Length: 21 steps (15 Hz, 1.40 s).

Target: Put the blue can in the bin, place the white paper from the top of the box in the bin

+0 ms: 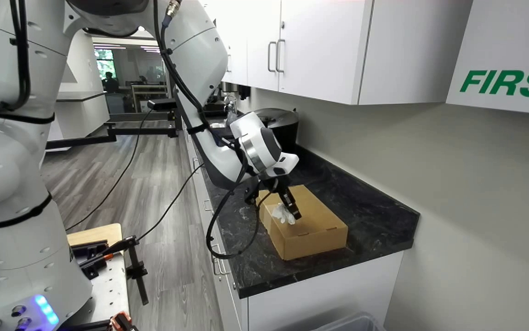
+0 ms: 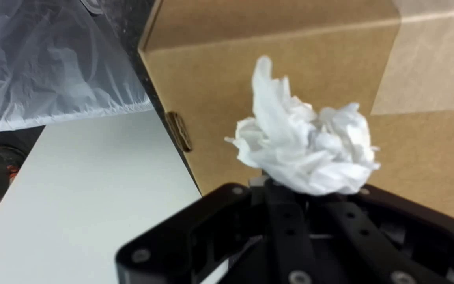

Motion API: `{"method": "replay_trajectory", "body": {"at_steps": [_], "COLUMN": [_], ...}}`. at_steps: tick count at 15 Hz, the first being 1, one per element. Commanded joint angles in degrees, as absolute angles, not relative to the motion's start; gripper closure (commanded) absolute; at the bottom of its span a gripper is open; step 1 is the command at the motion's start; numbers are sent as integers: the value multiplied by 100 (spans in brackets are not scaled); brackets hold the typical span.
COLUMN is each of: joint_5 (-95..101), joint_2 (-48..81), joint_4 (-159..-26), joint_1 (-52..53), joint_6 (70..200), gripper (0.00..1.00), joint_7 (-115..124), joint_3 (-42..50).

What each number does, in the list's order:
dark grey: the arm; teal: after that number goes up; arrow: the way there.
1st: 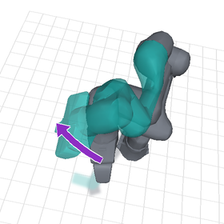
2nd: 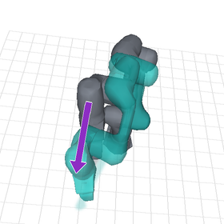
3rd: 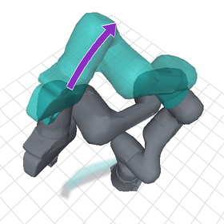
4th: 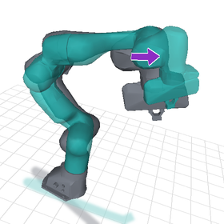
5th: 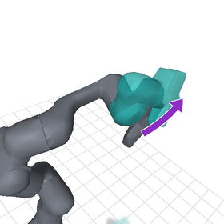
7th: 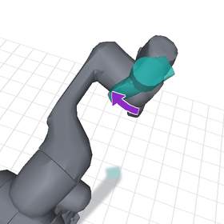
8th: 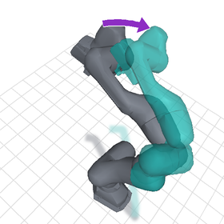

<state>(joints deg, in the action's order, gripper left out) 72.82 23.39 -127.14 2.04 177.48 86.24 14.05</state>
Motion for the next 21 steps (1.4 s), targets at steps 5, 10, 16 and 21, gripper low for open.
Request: {"method": "replay_trajectory", "body": {"at_steps": [5,10,16,21], "joint_5": [5975,5534,5181,5051], "joint_2": [1348,972,701,627], "joint_4": [-13635,-13645,-13409,-13149], "joint_1": [-143,-148,-78,-95], "joint_6": [17202,16934,16211,15471], "gripper": [96,96,96,97], "joint_7": [7392,6985,7205,7539], "joint_3": [866,836,991,1183]}}
